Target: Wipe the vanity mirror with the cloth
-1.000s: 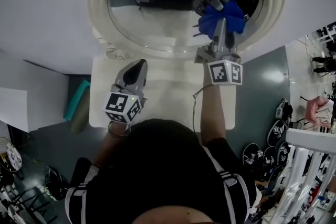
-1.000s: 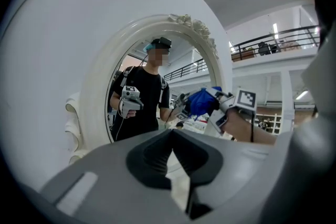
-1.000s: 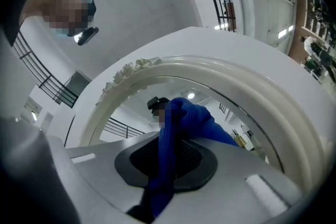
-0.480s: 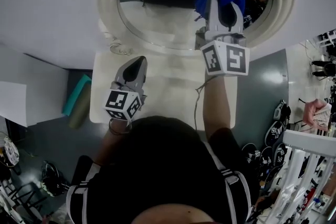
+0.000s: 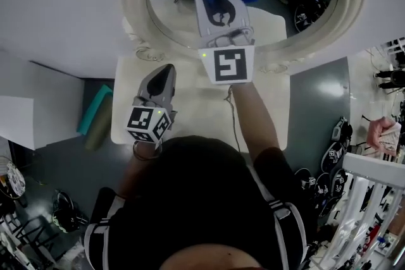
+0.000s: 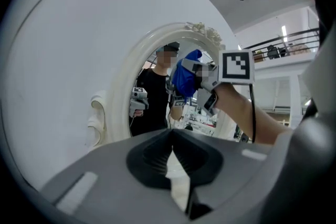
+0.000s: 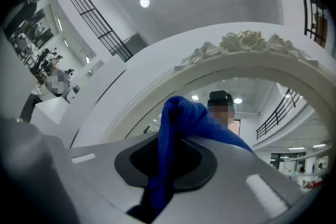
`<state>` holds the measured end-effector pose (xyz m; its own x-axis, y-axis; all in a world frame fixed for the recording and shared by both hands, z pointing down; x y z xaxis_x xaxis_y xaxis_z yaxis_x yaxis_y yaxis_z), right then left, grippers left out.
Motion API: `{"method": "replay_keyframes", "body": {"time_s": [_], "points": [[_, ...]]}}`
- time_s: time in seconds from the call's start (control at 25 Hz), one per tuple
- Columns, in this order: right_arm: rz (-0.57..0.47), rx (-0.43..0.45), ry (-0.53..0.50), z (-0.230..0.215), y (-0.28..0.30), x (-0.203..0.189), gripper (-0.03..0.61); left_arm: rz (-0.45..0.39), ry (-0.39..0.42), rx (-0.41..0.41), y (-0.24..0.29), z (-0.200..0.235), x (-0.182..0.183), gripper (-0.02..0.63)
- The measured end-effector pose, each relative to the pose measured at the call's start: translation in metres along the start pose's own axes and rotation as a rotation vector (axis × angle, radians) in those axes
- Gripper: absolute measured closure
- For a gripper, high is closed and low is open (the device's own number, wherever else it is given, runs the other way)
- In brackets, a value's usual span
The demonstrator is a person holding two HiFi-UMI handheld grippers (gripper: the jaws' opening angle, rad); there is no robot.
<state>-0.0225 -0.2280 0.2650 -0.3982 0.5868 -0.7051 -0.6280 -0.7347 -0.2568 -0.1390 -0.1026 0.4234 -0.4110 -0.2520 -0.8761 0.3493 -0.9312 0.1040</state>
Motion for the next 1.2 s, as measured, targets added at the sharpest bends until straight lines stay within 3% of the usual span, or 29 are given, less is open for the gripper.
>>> {"method": "replay_keyframes", "body": {"time_s": [0.2, 0.44, 0.88, 1.04, 1.2], "points": [[0.017, 0.098, 0.016, 0.057, 0.007, -0.021, 0.538, -0.005, -0.004, 0.032, -0.009, 0.011, -0.001, 0.603], [0.026, 0.236, -0.033, 0.141, 0.011, -0.06, 0.538, -0.017, -0.012, 0.066, -0.02, 0.026, 0.001, 0.603], [0.061, 0.359, 0.065, 0.171, 0.01, -0.093, 0.538, -0.029, -0.002, 0.072, -0.025, 0.022, 0.014, 0.603], [-0.063, 0.291, 0.155, 0.154, -0.013, -0.083, 0.538, -0.035, 0.003, 0.063, -0.029, 0.021, 0.008, 0.604], [-0.144, 0.107, 0.463, 0.112, -0.068, -0.077, 0.538, -0.025, 0.009, 0.047, -0.023, 0.016, 0.008, 0.603]]}}
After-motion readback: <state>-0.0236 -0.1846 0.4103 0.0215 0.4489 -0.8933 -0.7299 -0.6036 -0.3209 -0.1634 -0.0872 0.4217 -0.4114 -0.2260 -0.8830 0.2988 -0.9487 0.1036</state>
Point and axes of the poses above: the fingertips, and each gripper's own axes: y forward along the fingers, z to its left, x out of its top, the point moved 7 cm from there along -y, backward along the fingers, and after that the axes turned 14 degrees about -y, right-handed, at the moved point
